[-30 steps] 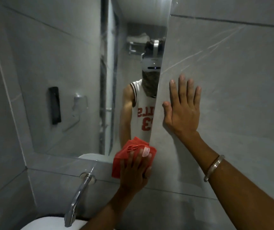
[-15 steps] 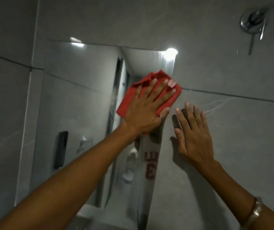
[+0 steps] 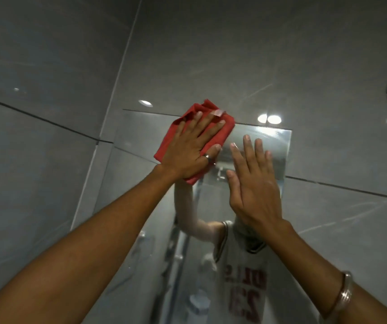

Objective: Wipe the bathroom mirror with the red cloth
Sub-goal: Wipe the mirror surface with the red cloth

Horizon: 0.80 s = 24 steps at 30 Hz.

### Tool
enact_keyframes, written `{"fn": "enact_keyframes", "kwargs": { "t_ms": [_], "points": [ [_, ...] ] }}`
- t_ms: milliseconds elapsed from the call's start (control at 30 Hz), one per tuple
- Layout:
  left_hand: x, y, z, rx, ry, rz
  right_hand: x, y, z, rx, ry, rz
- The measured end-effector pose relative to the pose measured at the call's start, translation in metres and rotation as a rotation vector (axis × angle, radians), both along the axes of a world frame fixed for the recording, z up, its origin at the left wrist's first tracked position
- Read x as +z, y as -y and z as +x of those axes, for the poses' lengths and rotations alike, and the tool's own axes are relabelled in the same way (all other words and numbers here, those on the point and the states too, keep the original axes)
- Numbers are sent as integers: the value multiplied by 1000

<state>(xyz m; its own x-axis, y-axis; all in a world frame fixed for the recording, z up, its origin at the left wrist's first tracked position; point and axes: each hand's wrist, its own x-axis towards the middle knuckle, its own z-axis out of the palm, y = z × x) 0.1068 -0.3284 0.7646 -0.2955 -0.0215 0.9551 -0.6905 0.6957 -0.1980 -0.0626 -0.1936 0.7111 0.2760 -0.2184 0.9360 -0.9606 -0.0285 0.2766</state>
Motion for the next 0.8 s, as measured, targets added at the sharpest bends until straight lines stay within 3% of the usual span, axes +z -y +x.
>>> {"fn": "enact_keyframes", "kwargs": {
  "t_ms": [233, 367, 433, 533, 567, 667, 700, 733, 800],
  "points": [
    [-10, 68, 110, 65, -337, 191, 10, 33, 41, 89, -45, 11],
    [-15, 69, 104, 78, -630, 377, 6, 40, 48, 99, -22, 12],
    [-38, 62, 84, 140, -499, 275, -4, 41, 52, 94, -33, 33],
    [-96, 63, 89, 84, -69, 18, -24, 40, 56, 80, -97, 64],
    [-109, 66, 97, 59, -76, 25, -30, 39, 56, 78, -107, 68],
    [-145, 65, 93, 56, -683, 396, -46, 34, 57, 101, -61, 73],
    [-156, 58, 83, 85, -775, 462, -51, 32, 56, 111, -33, 74],
    [-170, 52, 74, 119, -721, 419, -57, 30, 55, 113, -28, 80],
    [-211, 49, 77, 112, -322, 219, -74, 29, 56, 102, -73, 115]
  ]
}}
